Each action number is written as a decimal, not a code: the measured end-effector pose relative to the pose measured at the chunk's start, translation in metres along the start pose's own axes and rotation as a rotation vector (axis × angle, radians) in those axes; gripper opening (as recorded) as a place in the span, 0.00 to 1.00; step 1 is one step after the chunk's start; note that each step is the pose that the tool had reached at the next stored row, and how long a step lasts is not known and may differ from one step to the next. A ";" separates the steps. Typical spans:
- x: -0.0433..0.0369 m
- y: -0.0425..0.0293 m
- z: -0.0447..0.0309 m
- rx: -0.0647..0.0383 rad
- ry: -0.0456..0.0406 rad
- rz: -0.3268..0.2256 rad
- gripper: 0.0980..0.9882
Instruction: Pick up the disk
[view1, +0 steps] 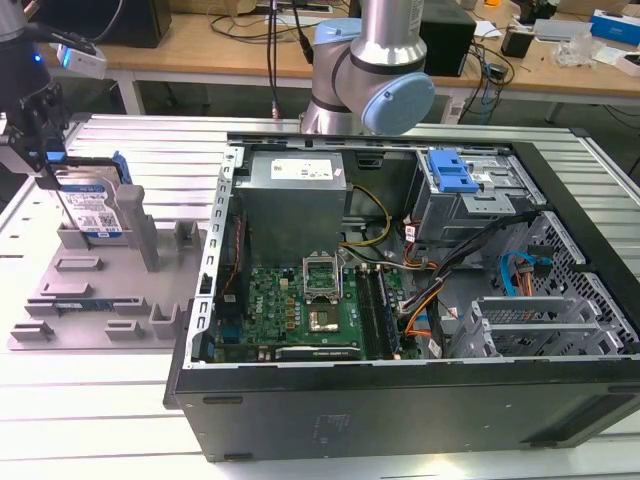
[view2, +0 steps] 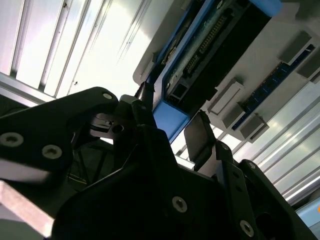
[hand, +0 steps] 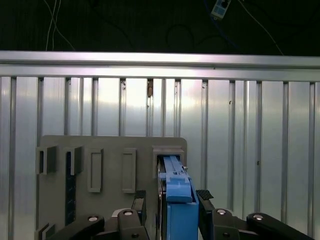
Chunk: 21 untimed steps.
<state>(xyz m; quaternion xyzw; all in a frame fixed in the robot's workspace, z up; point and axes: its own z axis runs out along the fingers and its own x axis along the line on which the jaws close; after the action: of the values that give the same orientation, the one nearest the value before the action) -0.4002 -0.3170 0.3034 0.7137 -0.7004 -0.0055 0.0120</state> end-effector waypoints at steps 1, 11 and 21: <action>0.0000 0.0000 0.0000 0.000 0.0000 0.000 0.41; -0.0001 0.0000 0.0009 0.000 0.0000 0.000 0.33; -0.0001 -0.0001 0.0026 0.000 0.0000 0.000 0.33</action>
<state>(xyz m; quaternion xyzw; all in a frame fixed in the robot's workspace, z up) -0.4002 -0.3169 0.3008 0.7137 -0.7004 -0.0055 0.0120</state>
